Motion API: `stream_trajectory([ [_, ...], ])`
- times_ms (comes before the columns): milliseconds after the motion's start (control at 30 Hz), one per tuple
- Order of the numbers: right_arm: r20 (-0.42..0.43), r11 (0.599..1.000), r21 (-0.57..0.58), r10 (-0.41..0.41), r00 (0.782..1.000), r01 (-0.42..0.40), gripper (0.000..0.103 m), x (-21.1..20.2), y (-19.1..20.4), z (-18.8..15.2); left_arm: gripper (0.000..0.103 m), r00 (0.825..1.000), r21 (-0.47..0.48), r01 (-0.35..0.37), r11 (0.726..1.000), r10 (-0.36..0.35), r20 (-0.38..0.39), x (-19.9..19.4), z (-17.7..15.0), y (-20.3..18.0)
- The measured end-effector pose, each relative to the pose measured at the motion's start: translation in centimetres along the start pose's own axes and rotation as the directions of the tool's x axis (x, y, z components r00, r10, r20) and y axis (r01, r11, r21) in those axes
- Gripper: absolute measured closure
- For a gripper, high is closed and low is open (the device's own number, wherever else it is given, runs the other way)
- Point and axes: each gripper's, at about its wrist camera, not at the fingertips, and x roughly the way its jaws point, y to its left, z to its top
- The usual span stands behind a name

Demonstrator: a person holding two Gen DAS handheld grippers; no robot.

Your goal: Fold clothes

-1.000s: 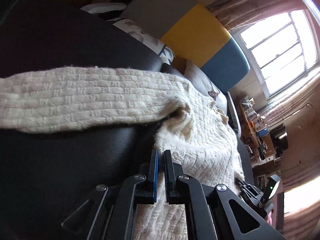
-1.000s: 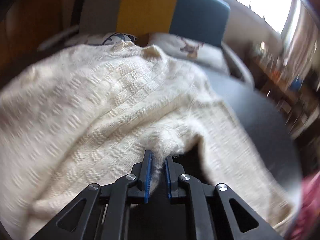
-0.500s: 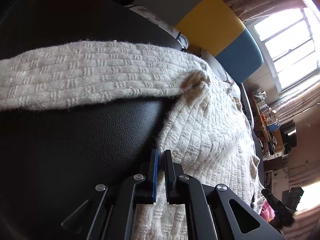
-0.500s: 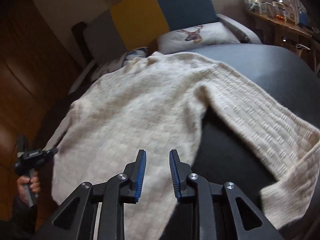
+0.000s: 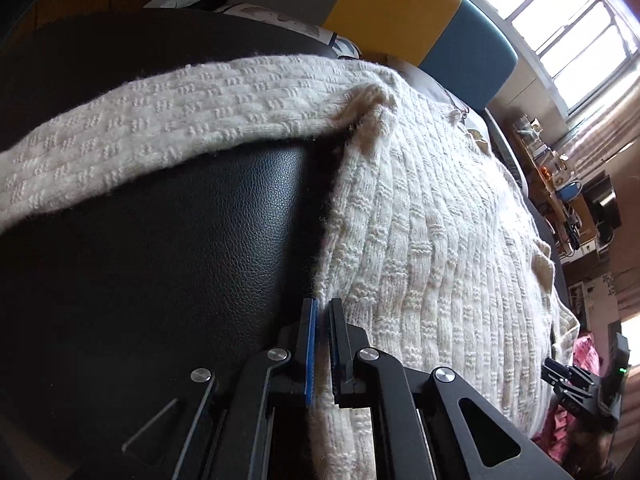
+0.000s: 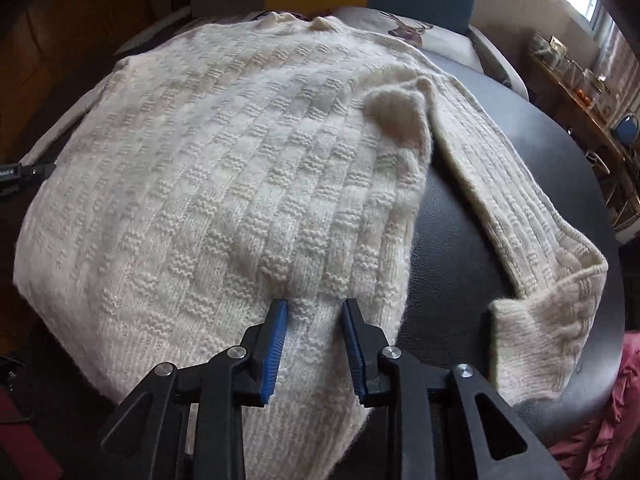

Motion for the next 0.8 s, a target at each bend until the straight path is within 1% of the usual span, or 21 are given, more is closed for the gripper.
stream_trajectory([
  [33, -0.007, 1.0, 0.009, 0.011, 1.0, -0.011, 0.075, -0.2, -0.2, 0.1, 0.097, 1.0, -0.005, 0.007, 1.0, -0.007, 0.01, -0.4, 0.4, 0.0],
  [100, 0.035, 0.998, 0.037, 0.041, 0.999, -0.042, 0.075, -1.2, -0.5, 0.9, 0.097, 0.999, -0.016, 0.022, 1.0, -0.022, 0.03, -1.1, 1.3, 0.0],
  [133, 0.058, 0.997, 0.052, 0.058, 0.997, -0.061, 0.073, -1.7, -0.6, 1.3, 0.097, 0.999, -0.021, 0.029, 0.999, -0.029, 0.04, -1.4, 1.7, 0.0],
  [167, 0.093, 0.992, 0.072, 0.099, 0.991, -0.106, 0.073, -2.1, -0.7, 1.9, 0.097, 0.998, -0.026, 0.037, 0.999, -0.036, 0.05, -1.8, 2.1, 0.0],
  [233, 0.164, 0.976, 0.097, 0.18, 0.97, -0.197, 0.073, -2.7, -0.6, 3.5, 0.097, 0.996, -0.035, 0.052, 0.998, -0.049, 0.07, -2.5, 3.0, 0.0],
  [267, 0.194, 0.97, 0.095, 0.201, 0.96, -0.222, 0.073, -2.8, -0.1, 4.5, 0.097, 0.995, -0.04, 0.06, 0.997, -0.056, 0.08, -2.8, 3.4, 0.0],
  [333, 0.22, 0.971, 0.078, 0.203, 0.954, -0.225, 0.073, -2.3, 1.1, 6.7, 0.097, 0.992, -0.049, 0.075, 0.996, -0.07, 0.101, -3.5, 4.3, 0.1],
  [400, 0.231, 0.973, 0.062, 0.204, 0.951, -0.224, 0.073, -1.4, 1.6, 8.7, 0.097, 0.99, -0.037, 0.093, 0.995, -0.089, 0.107, -3.4, 5.3, -0.7],
  [500, 0.237, 0.969, 0.049, 0.224, 0.945, -0.242, 0.073, 0.0, 2.2, 11.5, 0.097, 0.988, 0.036, 0.12, 0.992, -0.123, 0.098, -1.9, 6.9, -3.4],
  [600, 0.21, 0.98, 0.048, 0.182, 0.961, -0.196, 0.073, 2.4, 1.5, 13.6, 0.097, 0.991, 0.117, 0.112, 0.987, -0.119, 0.054, 0.9, 8.0, -6.3],
  [667, 0.176, 0.983, 0.064, 0.158, 0.972, -0.172, 0.073, 4.4, 0.6, 14.2, 0.097, 0.996, 0.136, 0.093, 0.986, -0.094, 0.007, 3.5, 8.4, -7.2],
  [733, 0.119, 0.996, 0.055, 0.066, 0.991, -0.073, 0.072, 6.3, -0.3, 13.9, 0.097, 0.998, 0.149, 0.056, 0.987, -0.051, -0.034, 5.7, 8.6, -7.3],
  [767, 0.096, 0.998, 0.049, 0.024, 0.995, -0.029, 0.072, 7.2, -0.8, 13.6, 0.097, 0.998, 0.142, 0.054, 0.988, -0.049, -0.038, 6.2, 8.4, -6.7],
  [800, 0.118, 0.998, 0.057, 0.035, 0.992, -0.042, 0.072, 7.1, -1.3, 13.0, 0.096, 0.998, 0.136, 0.053, 0.989, -0.048, -0.042, 6.7, 8.3, -6.2],
])
